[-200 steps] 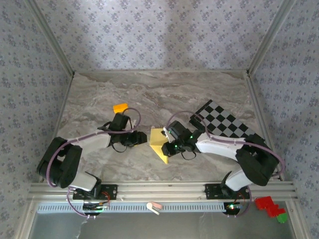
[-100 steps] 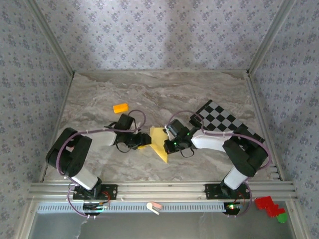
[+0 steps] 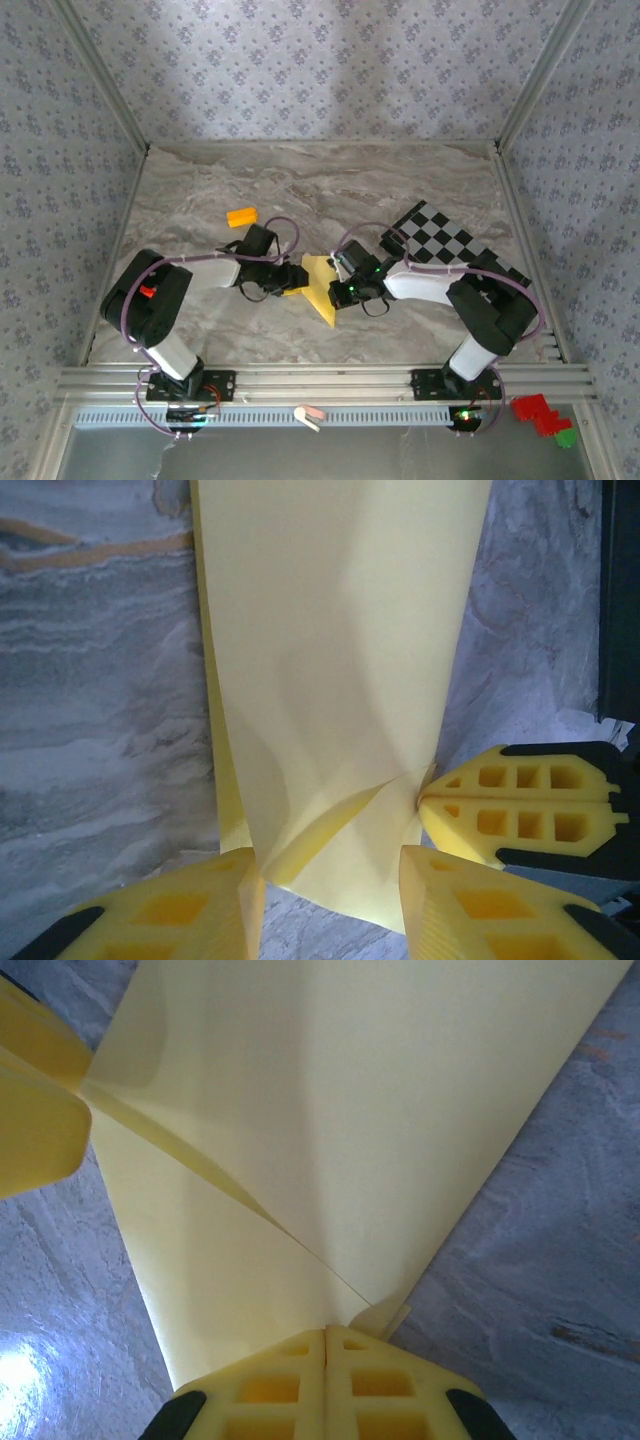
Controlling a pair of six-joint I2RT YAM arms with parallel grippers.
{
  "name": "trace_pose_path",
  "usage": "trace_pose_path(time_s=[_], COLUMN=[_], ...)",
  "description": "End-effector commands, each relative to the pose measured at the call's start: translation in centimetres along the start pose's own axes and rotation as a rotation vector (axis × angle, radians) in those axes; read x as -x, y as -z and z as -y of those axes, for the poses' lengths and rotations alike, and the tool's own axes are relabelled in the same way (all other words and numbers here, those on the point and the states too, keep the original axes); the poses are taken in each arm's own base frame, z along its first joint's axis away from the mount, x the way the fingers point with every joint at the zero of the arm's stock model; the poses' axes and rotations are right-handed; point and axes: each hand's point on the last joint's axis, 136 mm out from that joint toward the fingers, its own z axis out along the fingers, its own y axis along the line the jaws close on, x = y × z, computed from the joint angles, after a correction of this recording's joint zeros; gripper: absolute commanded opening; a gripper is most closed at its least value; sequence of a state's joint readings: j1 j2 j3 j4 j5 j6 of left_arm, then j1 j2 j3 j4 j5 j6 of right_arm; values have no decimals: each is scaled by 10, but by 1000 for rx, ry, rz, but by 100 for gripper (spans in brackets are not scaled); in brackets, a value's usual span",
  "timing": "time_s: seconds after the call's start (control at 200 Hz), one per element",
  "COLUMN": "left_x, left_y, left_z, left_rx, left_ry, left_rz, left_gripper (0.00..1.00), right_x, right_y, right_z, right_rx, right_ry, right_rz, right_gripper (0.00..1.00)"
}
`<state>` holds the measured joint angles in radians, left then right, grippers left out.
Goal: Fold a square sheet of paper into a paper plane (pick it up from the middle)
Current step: Third fold the triangle at the center of the table, then fourth fold the wing at the center of the table.
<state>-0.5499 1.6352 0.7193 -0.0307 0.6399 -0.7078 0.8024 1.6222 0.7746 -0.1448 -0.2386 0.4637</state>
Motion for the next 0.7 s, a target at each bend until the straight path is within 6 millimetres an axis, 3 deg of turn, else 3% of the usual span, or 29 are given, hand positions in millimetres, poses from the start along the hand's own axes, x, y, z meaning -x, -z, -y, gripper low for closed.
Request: trace_pose_path(time_s=[0.0,0.41,0.695], left_x=[2,-4,-3], left_y=[0,-8,-10], left_z=[8,5,1], left_rx=[-19,-18,0], left_ry=[-9,-30,-28], left_rz=[-17,-65,-68], left_gripper=[38,28,15], right_x=[-19,-17,-12], right_y=[-7,-9,-7], right_z=[19,22,19], right_rx=[-63,-64,-48], right_ry=[-36,-42,-24], right_rz=[-55,-61,-57], right_gripper=[0,0,3])
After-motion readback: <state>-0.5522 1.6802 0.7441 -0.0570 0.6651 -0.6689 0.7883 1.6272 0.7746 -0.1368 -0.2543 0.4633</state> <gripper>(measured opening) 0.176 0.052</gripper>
